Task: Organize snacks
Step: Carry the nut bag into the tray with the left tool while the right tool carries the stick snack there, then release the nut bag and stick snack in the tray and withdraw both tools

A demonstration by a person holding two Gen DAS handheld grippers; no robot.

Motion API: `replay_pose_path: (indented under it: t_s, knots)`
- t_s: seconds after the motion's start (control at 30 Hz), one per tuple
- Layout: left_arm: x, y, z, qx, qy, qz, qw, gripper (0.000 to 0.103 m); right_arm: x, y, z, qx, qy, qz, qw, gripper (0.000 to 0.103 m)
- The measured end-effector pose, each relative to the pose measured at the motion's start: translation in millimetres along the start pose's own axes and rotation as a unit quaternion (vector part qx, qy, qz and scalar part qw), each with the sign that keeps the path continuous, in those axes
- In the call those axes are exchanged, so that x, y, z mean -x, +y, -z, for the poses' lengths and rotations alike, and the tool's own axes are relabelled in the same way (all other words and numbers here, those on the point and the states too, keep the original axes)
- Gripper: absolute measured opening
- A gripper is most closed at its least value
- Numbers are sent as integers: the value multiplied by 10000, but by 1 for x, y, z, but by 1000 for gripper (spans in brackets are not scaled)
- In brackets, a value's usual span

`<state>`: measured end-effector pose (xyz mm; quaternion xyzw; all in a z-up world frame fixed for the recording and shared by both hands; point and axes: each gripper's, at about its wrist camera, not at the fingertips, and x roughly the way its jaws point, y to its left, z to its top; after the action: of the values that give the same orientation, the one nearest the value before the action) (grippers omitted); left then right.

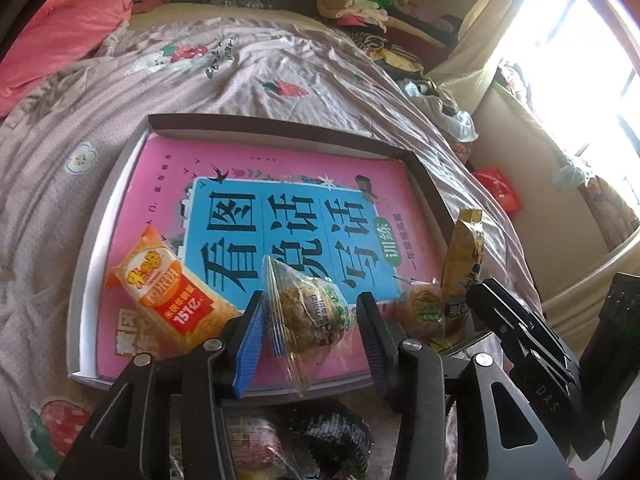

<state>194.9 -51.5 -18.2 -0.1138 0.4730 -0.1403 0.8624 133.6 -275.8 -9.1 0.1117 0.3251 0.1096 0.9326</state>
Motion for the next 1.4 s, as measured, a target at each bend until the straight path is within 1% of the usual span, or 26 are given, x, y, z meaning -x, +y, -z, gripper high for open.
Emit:
replay_pose_path:
  t_s: [0.17,0.23,0.27,0.33,0.57,0.73,0.8,0.9,1.13,1.4]
  knots:
    - [5,4,0,27,-66,5,10000,48,2,-1,-1,-14,-30,7,10000,42]
    - [6,6,-1,55,-78,6,10000,51,3,-1,0,-13,-53,18,10000,44]
    - [8,6,0,65,-81,8,9999,55,4,0,0,-10,-70,26,10000,47]
    - [10,6,0,72,-115,13,9999,57,5,0,-1,-5,-97,49,9999,50]
    - [21,6,-3,84,-235,92,9996,62,7,-1,-3,-44,-147,61,9999,53]
    - [32,7,-3,123,-318,135,9993,64,9,-2,-4,-74,-180,71,9998,54]
    - [35,10,-4,194,-349,137,9991,70,10,-3,-5,-80,-191,71,9998,55]
    - [42,15,-4,309,-407,178,9985,73,11,-3,-5,-77,-218,77,9997,56]
    - [55,27,-2,452,-498,155,9976,75,12,-2,-5,-53,-216,89,9997,60]
    - [63,39,7,509,-487,132,9974,75,14,-2,-4,-28,-225,98,9997,61]
